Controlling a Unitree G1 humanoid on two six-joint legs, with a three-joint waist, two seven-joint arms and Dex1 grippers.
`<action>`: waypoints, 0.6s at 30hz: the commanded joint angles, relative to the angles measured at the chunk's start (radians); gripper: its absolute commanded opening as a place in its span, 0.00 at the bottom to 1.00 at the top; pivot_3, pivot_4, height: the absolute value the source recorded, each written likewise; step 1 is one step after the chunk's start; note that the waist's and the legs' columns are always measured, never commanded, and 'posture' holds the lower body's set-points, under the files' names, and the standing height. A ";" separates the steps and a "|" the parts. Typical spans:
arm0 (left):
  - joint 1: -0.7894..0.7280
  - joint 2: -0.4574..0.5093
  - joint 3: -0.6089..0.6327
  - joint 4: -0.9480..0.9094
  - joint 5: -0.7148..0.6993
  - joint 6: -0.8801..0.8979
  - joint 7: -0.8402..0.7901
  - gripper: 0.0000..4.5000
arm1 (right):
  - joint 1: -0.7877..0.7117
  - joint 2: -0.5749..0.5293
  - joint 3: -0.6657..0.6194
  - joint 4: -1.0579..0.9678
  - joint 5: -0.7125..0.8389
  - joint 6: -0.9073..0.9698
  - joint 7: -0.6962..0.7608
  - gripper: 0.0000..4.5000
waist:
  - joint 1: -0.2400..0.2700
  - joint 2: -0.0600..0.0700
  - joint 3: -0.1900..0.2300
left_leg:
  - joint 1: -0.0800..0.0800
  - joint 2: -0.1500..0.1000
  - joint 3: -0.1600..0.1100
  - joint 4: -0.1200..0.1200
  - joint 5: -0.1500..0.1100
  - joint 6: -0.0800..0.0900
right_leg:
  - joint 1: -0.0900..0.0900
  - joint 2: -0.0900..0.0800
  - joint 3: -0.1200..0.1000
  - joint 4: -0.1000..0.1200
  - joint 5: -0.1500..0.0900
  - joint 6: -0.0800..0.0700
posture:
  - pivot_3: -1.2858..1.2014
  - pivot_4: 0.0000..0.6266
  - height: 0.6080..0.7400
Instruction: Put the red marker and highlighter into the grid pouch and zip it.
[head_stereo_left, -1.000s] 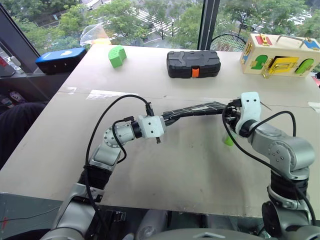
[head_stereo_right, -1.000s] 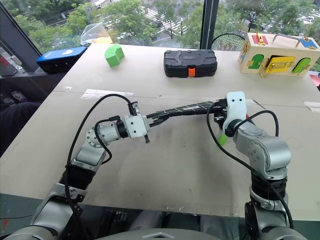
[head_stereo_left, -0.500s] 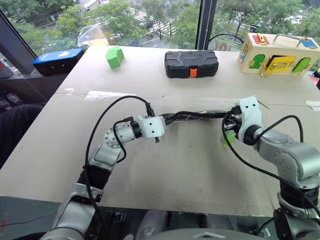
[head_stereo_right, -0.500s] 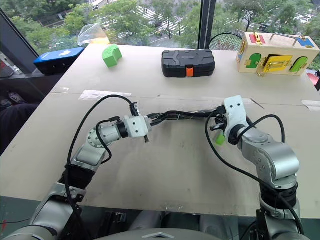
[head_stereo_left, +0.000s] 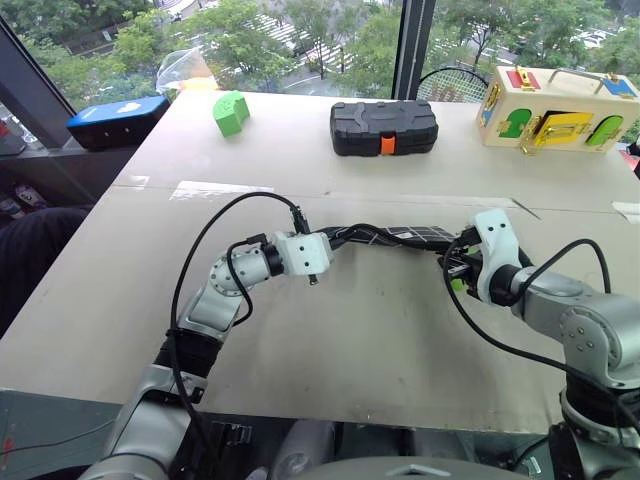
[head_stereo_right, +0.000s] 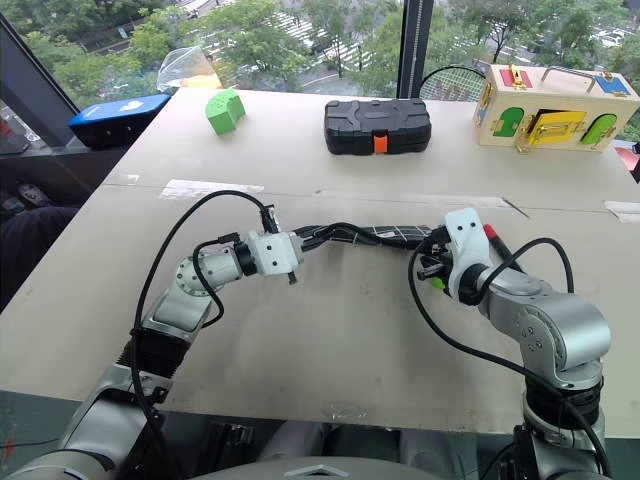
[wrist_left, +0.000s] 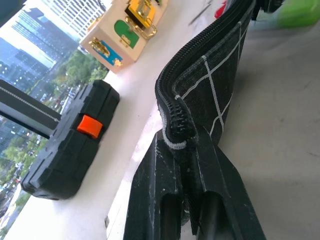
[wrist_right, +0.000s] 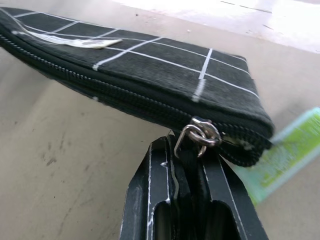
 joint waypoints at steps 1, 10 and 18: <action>-0.013 -0.005 0.016 -0.054 -0.003 -0.025 0.025 0.00 | -0.034 0.050 -0.053 -0.017 0.033 0.034 0.019 0.01 | 0.000 0.000 0.000 | 0.000 0.000 0.000 0.000 0.000 0.000 | 0.000 0.000 0.000 0.000 0.000 0.000 | 0.52 0.24 1.00; -0.017 0.003 -0.006 -0.064 0.018 -0.089 0.022 0.00 | -0.136 0.200 -0.148 0.031 0.099 0.127 0.067 0.01 | 0.001 0.001 0.001 | 0.000 0.000 0.000 0.000 0.000 0.000 | 0.000 0.000 0.000 0.000 0.000 0.000 | 0.52 0.24 1.00; -0.034 -0.024 -0.031 -0.065 0.046 -0.096 0.023 0.00 | -0.204 0.269 -0.081 0.102 0.118 0.127 0.066 0.01 | -0.004 0.002 0.001 | 0.000 0.000 0.000 -0.001 0.000 0.000 | -0.001 0.000 0.000 0.001 0.000 0.000 | 0.52 0.24 1.00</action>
